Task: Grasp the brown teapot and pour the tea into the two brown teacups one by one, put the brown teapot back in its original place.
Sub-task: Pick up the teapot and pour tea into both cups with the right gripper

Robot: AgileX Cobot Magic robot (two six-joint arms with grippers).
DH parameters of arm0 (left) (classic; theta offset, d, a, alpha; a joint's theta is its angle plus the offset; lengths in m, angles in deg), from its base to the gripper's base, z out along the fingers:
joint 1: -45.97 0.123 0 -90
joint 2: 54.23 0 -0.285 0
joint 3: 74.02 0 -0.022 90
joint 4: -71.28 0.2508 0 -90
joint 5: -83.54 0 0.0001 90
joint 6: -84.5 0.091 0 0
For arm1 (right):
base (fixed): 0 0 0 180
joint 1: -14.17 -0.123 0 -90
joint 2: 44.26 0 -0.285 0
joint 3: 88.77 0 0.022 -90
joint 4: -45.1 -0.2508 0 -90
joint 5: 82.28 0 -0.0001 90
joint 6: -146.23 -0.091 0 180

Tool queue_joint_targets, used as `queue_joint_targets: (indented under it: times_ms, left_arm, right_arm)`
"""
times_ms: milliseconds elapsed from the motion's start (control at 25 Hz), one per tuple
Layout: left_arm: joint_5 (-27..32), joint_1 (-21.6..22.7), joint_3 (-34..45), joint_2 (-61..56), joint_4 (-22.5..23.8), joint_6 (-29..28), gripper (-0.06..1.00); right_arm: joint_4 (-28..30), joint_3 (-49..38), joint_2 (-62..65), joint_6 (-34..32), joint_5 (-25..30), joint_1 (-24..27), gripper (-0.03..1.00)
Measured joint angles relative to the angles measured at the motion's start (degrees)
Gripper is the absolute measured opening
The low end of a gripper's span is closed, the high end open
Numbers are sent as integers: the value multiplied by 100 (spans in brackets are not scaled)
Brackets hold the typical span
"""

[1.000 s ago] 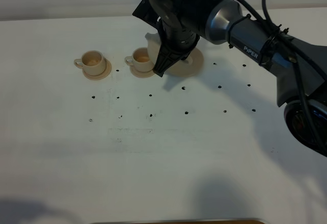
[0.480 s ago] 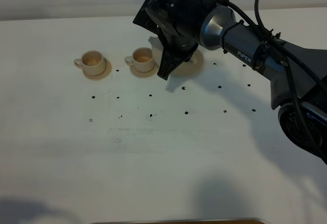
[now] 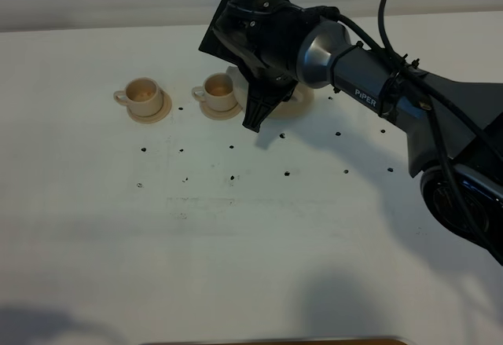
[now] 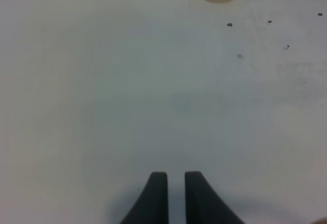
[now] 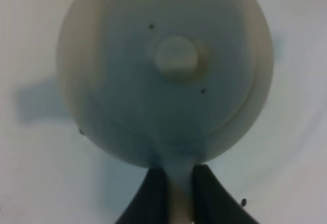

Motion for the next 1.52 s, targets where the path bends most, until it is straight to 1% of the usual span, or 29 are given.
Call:
queue_joint_targets:
  times_ms: [320,1080,1280,1520]
  left_arm:
    - [0,0,0,0,0,0,7]
    - [0,0,0,0,0,0,7]
    - [0,0,0,0,0,0,7]
    - [0,0,0,0,0,0,7]
  right_arm:
    - [59,0,-17,37,18,-70,12]
    - [-364,-12,-5,103,36,-70,12]
    - [-417,-384,319,235,-97,-70,12]
    - [-419,-486,480,256,-158,-70,12]
